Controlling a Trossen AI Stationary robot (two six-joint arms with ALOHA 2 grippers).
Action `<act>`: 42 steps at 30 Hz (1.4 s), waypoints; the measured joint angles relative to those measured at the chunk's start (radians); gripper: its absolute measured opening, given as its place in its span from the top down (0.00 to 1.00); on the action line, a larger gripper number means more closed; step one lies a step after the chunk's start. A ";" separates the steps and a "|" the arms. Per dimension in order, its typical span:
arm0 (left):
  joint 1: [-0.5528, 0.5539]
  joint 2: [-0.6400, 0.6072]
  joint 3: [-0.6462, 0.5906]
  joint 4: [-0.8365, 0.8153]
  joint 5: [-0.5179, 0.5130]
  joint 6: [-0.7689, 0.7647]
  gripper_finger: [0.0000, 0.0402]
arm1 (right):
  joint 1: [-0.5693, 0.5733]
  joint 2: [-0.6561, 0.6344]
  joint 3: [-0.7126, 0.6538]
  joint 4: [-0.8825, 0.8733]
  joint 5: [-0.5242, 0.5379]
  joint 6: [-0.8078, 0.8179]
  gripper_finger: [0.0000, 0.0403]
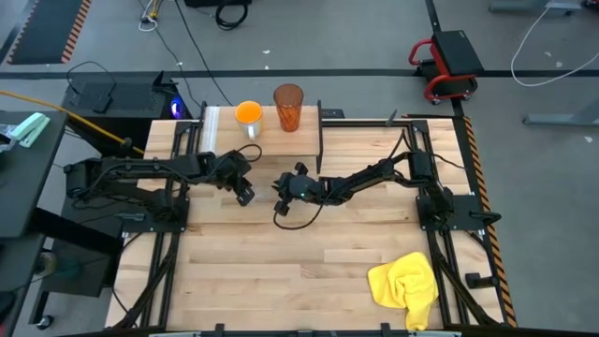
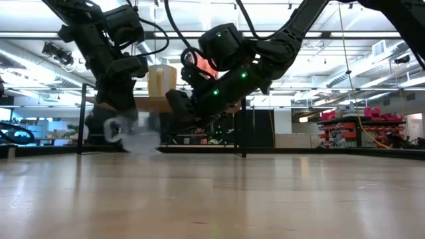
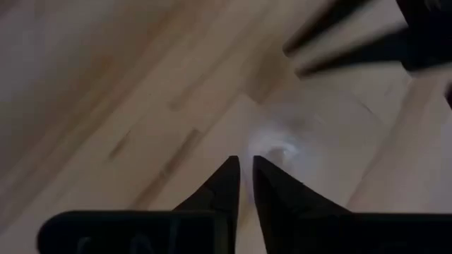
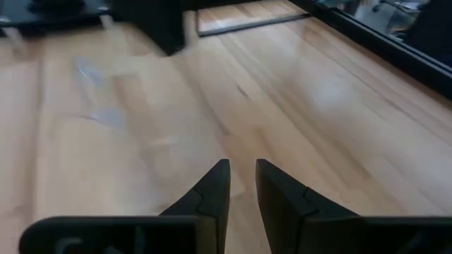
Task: Stack small to large cups/mugs on shelf
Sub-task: Put the transparent mug on the shelf
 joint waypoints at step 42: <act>-0.072 0.107 0.021 0.018 0.136 -0.020 0.81 | 0.313 -0.275 -0.260 -0.216 0.195 0.117 0.97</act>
